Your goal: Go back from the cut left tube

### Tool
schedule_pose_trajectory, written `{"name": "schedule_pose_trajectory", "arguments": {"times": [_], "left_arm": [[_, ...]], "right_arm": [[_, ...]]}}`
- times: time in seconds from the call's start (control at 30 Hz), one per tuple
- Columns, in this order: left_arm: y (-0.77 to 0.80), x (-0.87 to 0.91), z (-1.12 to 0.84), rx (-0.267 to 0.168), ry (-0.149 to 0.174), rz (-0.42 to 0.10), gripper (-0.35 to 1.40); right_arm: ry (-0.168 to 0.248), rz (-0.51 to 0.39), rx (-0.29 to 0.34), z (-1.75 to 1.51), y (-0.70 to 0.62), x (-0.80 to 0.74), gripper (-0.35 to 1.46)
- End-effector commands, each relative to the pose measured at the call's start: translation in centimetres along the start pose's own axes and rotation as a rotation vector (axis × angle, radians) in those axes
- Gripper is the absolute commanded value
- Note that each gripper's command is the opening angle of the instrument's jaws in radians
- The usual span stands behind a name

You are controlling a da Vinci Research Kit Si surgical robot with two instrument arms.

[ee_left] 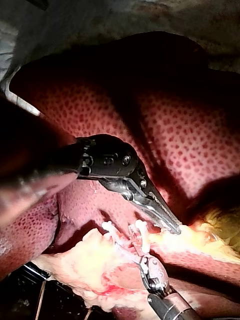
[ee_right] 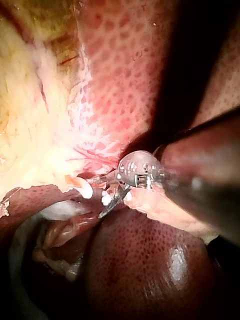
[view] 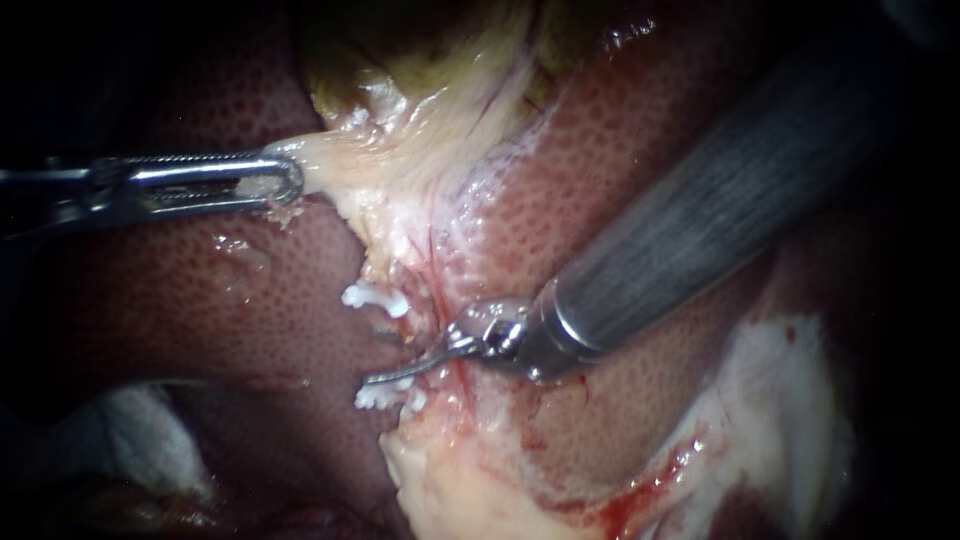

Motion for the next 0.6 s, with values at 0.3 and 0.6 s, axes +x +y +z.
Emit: {"name": "schedule_pose_trajectory", "arguments": {"times": [0.3,0.6], "left_arm": [[-0.01,0.00,0.00,0.000,0.000,0.000,-0.35],[-0.05,0.00,0.01,-0.001,0.000,0.000,-0.35]], "right_arm": [[-0.007,-0.059,0.009,-0.11,-0.08,-0.08,1.40],[-0.004,-0.239,-0.031,-0.88,-0.31,-0.27,1.43]]}}
